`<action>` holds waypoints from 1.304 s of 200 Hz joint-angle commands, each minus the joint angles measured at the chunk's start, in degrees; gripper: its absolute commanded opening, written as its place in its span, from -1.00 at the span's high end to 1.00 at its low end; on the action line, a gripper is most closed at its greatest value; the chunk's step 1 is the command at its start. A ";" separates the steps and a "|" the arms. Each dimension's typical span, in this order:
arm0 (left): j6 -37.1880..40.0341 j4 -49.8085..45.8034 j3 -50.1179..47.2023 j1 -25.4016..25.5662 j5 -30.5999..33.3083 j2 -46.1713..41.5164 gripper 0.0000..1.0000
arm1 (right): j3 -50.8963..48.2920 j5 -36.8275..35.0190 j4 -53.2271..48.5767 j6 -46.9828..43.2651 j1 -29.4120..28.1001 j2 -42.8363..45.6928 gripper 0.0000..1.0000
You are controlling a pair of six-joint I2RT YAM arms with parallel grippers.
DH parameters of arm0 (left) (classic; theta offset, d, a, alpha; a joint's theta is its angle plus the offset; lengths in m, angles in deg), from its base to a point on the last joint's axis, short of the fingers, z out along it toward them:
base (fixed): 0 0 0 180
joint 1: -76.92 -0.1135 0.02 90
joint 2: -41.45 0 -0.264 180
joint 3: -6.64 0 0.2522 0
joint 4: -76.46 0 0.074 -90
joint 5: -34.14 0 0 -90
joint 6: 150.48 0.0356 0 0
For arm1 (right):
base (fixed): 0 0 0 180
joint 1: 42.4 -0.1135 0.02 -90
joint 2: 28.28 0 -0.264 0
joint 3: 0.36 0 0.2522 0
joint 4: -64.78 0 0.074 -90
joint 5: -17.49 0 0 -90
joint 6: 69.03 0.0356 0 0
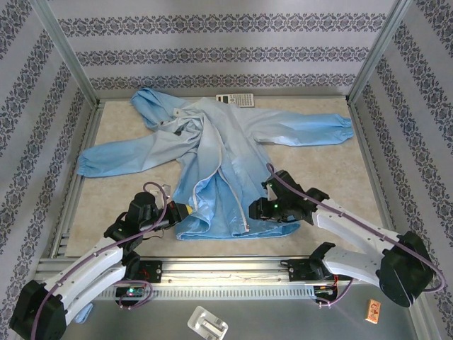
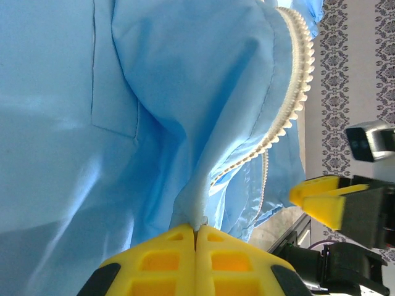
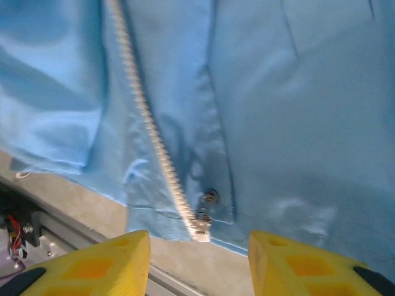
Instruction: Zip up the jacket
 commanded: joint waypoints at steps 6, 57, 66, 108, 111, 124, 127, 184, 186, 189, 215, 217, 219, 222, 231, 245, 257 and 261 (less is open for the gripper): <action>1.93 -1.11 1.74 -0.77 -0.49 0.16 1.00 | -2.81 2.22 11.64 4.39 -2.92 -3.11 -0.05; 1.78 -1.25 2.50 -0.69 -0.45 0.02 1.00 | -2.68 4.18 22.06 6.68 -6.43 -14.44 -0.21; 1.84 -1.54 2.52 -0.72 -0.43 -0.32 1.00 | -1.66 4.18 22.30 6.59 -7.33 -16.12 -0.18; 1.75 -3.14 2.19 -0.74 -0.32 -2.47 1.00 | 5.04 0.83 14.22 1.47 -7.78 -18.25 0.67; 1.75 -3.34 2.17 -0.72 -0.26 -2.66 1.00 | 5.96 0.32 11.91 0.39 -7.31 -18.19 0.72; 1.75 -4.05 2.09 -0.67 -0.23 -3.70 1.00 | 10.68 -2.33 2.04 -5.65 -4.24 -17.58 0.91; 1.71 -4.19 2.02 -0.68 -0.23 -3.89 1.00 | 12.06 -3.10 -0.38 -7.27 -3.41 -17.49 0.94; 1.40 -3.76 1.29 -0.65 -0.34 -4.75 1.00 | 42.03 -24.96 -30.99 -33.89 14.09 -23.10 1.00; 1.40 -3.74 1.29 -0.67 -0.37 -4.71 1.00 | 42.99 -26.00 -31.37 -34.41 14.36 -23.55 1.00; 1.34 -3.67 1.29 -0.67 -0.32 -4.71 1.00 | 44.36 -27.32 -31.86 -35.26 14.59 -24.10 1.00; 1.05 -3.72 1.21 -0.67 0.10 -4.75 1.00 | 51.93 -36.13 -34.20 -41.72 14.28 -28.06 1.00; 1.05 -3.73 1.21 -0.63 0.10 -4.75 1.00 | 52.08 -36.88 -34.26 -42.15 14.02 -28.24 1.00; 1.05 -3.73 1.25 -0.67 0.05 -4.75 1.00 | 52.18 -37.94 -34.30 -42.76 13.80 -28.42 1.00; 1.05 -3.78 1.29 -0.68 0.09 -4.75 1.00 | 52.19 -39.30 -34.26 -43.55 13.29 -28.61 1.00; 0.96 -3.99 1.29 -0.68 0.19 -4.77 1.00 | 51.35 -43.26 -33.84 -45.71 11.27 -28.73 1.00; 0.96 -4.35 1.29 -0.68 0.33 -4.99 1.00 | 48.10 -48.67 -32.11 -47.62 7.00 -28.14 1.00; 1.03 -4.75 1.29 -0.67 0.60 -5.23 1.00 | 44.41 -49.96 -30.17 -47.63 2.82 -27.27 1.00; 1.04 -4.86 1.29 -0.69 0.58 -5.28 1.00 | 43.09 -50.31 -29.48 -47.24 1.44 -27.05 1.00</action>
